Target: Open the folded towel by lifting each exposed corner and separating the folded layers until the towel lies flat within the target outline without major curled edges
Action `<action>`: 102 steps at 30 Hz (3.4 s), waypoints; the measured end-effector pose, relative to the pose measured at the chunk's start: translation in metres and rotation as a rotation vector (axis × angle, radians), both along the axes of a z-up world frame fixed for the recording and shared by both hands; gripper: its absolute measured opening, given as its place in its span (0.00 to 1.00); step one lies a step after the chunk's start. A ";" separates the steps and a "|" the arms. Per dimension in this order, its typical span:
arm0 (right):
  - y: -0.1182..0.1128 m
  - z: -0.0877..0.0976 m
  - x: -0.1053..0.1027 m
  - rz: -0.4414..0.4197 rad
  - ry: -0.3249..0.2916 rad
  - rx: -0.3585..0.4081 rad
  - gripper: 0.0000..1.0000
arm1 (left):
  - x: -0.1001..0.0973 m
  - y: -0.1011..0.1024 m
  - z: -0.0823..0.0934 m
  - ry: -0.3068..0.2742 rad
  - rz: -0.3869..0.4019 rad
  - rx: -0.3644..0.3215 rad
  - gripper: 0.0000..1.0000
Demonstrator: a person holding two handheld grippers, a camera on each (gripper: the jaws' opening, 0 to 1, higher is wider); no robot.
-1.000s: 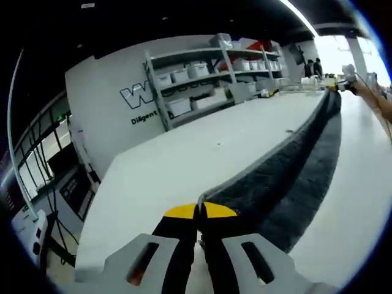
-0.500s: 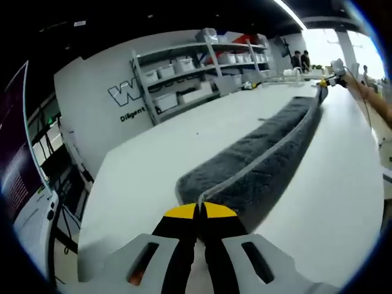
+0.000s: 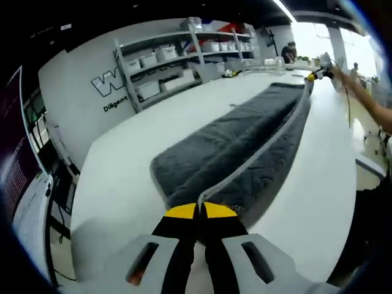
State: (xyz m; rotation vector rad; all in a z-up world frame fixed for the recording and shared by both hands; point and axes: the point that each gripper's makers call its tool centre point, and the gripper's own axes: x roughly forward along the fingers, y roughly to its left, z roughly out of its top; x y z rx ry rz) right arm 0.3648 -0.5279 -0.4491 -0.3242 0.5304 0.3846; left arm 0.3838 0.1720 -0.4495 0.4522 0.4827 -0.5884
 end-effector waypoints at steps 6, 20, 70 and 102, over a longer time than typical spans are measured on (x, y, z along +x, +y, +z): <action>-0.001 -0.014 -0.010 0.018 0.057 -0.042 0.00 | -0.012 -0.002 -0.013 0.071 -0.019 0.029 0.02; -0.022 -0.007 -0.022 -0.017 0.062 -0.086 0.30 | -0.024 -0.011 -0.006 0.113 -0.050 -0.096 0.26; 0.070 0.006 0.112 -0.028 0.032 0.061 0.81 | 0.145 -0.047 0.008 -0.020 0.053 -0.254 0.92; 0.096 -0.048 0.198 0.010 0.066 0.088 0.06 | 0.185 -0.045 -0.040 0.038 0.031 -0.130 0.06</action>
